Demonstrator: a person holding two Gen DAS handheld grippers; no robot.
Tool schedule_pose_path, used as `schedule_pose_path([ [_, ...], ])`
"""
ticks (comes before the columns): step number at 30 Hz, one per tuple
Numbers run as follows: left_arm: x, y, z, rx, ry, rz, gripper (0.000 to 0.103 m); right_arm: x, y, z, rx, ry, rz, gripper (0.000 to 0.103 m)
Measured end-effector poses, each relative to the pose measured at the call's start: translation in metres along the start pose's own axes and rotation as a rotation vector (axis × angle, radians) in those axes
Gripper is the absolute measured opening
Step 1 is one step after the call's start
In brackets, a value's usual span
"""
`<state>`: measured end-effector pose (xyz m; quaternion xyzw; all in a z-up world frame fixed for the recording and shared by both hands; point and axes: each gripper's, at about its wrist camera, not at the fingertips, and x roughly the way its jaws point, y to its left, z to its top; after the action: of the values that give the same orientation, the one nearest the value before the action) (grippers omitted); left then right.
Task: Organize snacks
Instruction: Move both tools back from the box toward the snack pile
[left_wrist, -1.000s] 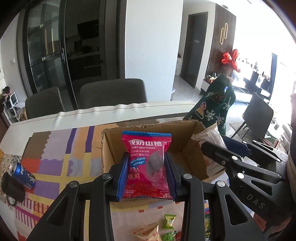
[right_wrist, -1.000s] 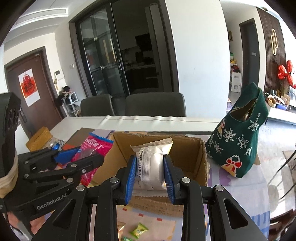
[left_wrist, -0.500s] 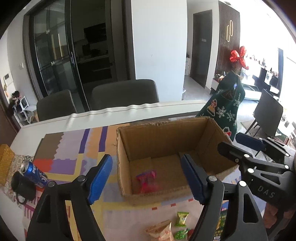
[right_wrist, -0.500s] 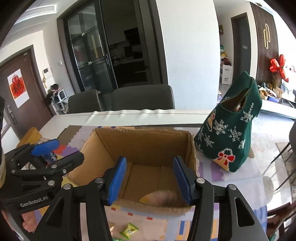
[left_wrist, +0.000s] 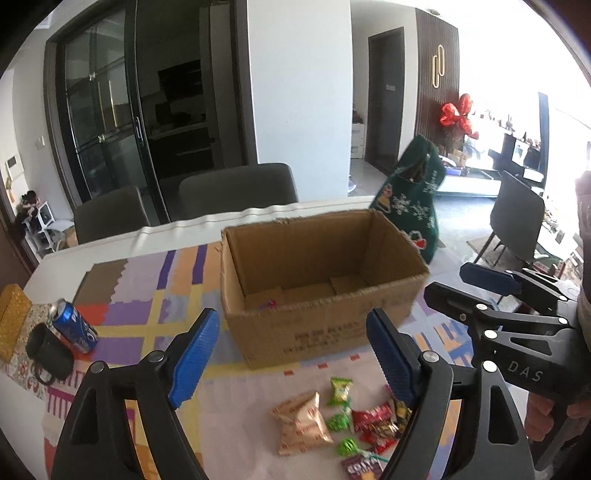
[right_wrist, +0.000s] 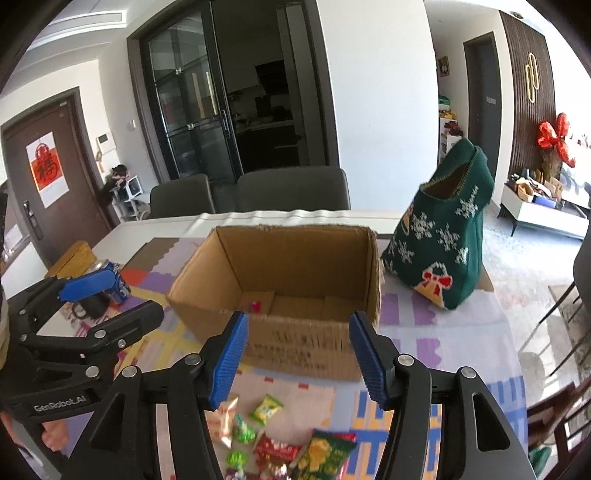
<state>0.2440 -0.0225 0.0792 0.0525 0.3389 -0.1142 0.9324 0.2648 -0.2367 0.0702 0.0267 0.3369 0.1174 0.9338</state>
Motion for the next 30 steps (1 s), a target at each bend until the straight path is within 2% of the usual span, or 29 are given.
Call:
schedule_pose_path([
  [7, -0.015, -0.008, -0.032, -0.025, 0.018, -0.021, 0.082, -0.020, 0.005, -0.032, -0.029, 0.011, -0.010, 0.058],
  [12, -0.014, -0.012, -0.058, -0.037, 0.064, -0.035, 0.082, -0.028, 0.009, -0.058, -0.052, 0.037, -0.013, 0.058],
  [25, 0.005, -0.023, -0.116, -0.010, 0.170, -0.074, 0.081, -0.017, 0.016, -0.116, -0.115, 0.154, 0.004, 0.058],
  [30, 0.018, -0.025, -0.126, -0.008, 0.203, -0.102, 0.068, -0.005, 0.015, -0.131, -0.122, 0.206, 0.029, 0.058],
])
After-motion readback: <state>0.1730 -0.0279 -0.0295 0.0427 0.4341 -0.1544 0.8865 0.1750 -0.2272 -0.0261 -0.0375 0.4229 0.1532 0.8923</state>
